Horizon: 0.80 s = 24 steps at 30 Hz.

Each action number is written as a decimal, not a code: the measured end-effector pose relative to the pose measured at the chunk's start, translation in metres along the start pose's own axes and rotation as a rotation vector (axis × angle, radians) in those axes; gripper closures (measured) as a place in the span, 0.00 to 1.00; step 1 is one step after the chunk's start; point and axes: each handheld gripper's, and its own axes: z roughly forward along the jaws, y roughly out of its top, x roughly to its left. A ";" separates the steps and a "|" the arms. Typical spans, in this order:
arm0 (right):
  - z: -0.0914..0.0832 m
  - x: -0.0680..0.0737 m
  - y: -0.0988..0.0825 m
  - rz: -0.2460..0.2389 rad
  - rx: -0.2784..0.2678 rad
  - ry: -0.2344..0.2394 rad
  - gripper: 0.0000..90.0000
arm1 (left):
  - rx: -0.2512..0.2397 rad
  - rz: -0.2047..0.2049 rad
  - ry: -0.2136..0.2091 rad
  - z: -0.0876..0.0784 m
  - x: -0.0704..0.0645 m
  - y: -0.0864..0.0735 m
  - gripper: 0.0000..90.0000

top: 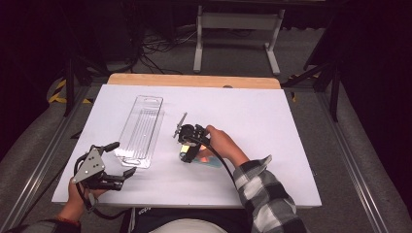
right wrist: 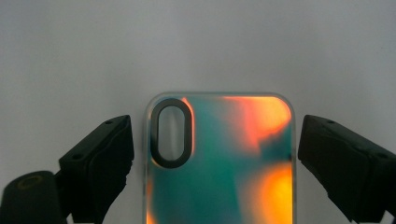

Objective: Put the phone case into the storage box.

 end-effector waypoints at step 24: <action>0.003 0.005 0.008 -0.022 0.033 -0.010 0.20 | 0.006 -0.009 0.004 -0.002 0.001 -0.002 0.07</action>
